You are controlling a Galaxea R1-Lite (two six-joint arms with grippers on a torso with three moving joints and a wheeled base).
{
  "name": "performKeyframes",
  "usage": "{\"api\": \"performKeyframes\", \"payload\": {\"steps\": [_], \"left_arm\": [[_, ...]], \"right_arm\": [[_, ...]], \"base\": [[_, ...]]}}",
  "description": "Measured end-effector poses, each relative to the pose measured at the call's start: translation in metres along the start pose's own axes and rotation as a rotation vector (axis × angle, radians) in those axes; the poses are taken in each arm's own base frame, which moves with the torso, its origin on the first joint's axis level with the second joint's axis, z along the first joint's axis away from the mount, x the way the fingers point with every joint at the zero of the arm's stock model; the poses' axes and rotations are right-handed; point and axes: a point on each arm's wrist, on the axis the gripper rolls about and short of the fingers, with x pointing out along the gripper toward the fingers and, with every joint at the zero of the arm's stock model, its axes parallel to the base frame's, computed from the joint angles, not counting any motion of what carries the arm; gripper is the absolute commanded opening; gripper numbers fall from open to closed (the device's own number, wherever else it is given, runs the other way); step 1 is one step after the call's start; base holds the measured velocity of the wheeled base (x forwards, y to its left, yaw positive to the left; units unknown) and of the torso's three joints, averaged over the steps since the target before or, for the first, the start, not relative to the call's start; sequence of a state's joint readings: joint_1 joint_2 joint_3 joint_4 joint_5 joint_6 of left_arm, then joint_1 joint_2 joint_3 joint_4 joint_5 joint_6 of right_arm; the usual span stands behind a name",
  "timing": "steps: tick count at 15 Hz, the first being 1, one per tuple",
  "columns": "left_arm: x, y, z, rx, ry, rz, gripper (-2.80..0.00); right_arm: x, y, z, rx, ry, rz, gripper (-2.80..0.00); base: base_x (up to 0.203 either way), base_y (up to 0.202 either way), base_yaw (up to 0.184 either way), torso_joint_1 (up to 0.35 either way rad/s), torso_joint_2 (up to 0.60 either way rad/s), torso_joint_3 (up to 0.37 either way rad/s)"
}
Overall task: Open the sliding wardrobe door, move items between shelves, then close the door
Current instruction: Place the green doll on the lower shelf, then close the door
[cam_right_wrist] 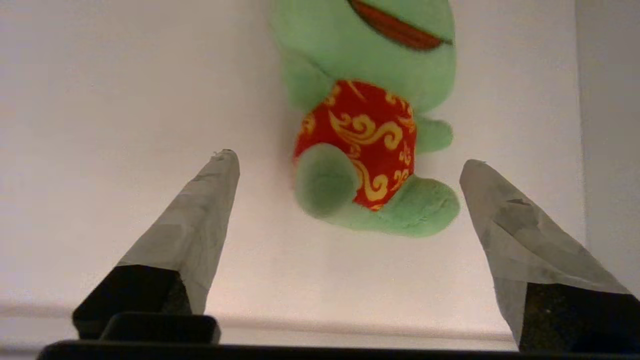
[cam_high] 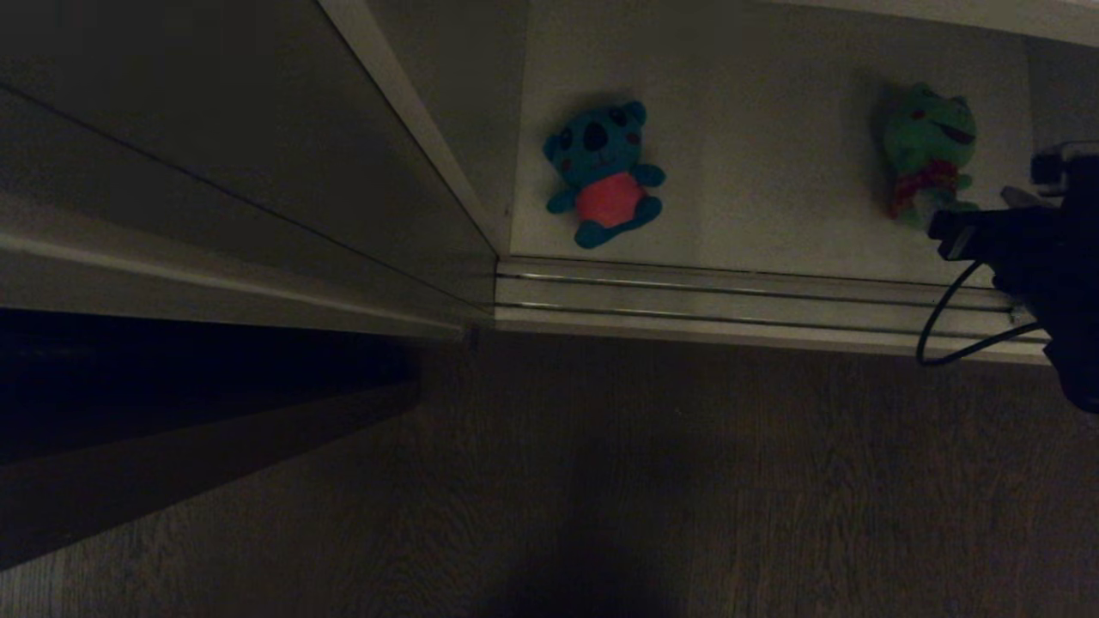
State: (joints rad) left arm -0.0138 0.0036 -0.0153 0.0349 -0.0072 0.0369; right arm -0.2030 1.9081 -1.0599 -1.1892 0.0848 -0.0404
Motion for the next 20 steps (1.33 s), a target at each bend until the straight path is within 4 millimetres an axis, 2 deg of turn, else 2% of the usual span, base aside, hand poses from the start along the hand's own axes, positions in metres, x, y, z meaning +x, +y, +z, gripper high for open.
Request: {"api": "performKeyframes", "payload": {"steps": [3,4,5,8,13,17,20], "left_arm": [[0.0,0.0,0.0,0.0,0.0,0.0,-2.8],[0.0,0.0,0.0,0.0,0.0,0.0,-2.8],[0.0,0.0,0.0,0.0,0.0,0.0,-2.8],[0.0,0.0,0.0,0.0,0.0,0.0,-2.8],[0.0,0.0,0.0,0.0,0.0,0.0,-2.8],[0.0,0.0,0.0,0.0,0.0,0.0,-2.8],[0.0,0.0,0.0,0.0,0.0,0.0,-2.8]], "right_arm": [[-0.028,0.003,0.003,-0.007,0.152,0.051,0.0],[-0.04,0.005,0.002,-0.02,0.209,0.064,-2.4],[-0.053,0.006,0.001,-0.036,0.259,0.074,-2.8],[-0.085,0.008,0.009,-0.045,0.351,0.079,-2.8],[-0.156,0.015,0.022,-0.021,0.559,0.112,-2.8],[-0.231,0.022,0.032,-0.011,0.638,0.133,-2.8],[-0.291,0.027,0.031,-0.012,0.611,0.14,-2.8]], "base": [[0.0,0.0,0.0,0.0,0.0,0.0],[0.0,0.0,0.0,0.0,0.0,0.0],[0.0,0.0,0.0,0.0,0.0,0.0],[0.0,0.0,0.0,0.0,0.0,0.0],[0.0,0.0,0.0,0.0,0.0,0.0],[0.0,0.0,0.0,0.0,0.0,0.0],[0.0,0.0,0.0,0.0,0.0,0.0]]}}
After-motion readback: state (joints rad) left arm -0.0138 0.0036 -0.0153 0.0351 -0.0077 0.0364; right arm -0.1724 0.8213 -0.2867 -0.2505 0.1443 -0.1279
